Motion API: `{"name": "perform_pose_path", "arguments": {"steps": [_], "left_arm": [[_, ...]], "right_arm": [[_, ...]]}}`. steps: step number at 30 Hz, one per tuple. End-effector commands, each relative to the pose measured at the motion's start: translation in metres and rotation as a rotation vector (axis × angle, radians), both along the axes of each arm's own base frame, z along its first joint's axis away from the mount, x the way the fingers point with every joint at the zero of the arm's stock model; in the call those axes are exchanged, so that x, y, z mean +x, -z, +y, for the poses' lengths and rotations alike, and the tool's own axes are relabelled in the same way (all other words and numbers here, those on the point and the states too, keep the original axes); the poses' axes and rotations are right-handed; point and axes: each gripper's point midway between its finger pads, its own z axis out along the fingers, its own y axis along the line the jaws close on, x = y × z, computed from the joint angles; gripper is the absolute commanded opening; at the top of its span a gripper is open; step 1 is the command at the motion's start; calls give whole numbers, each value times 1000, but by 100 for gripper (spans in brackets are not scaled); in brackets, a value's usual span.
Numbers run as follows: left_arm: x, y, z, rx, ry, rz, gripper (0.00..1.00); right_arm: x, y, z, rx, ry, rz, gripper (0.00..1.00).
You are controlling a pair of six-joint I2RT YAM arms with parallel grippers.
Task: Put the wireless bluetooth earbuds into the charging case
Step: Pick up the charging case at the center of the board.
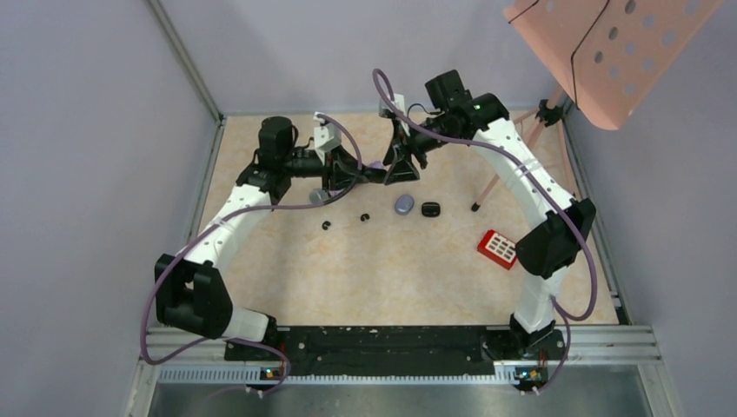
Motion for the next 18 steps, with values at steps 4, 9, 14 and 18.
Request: {"name": "perform_pose_path", "arguments": {"steps": [4,9,14,18], "left_arm": [[-7,-25,-5,-39,19,-88,0],[-4,-29,-6,-51,15,-96,0],[-3,-28,-7,-56,15,-82,0],[2,-22,-7,-47,-16,-44,19]], "right_arm": [[3,-8,9,35,-41,-42,55],[7,-5,10,21,-30,-43,53],[7,-4,11,22,-32,-41,38],[7,-7,10,23,-27,-45,22]]}}
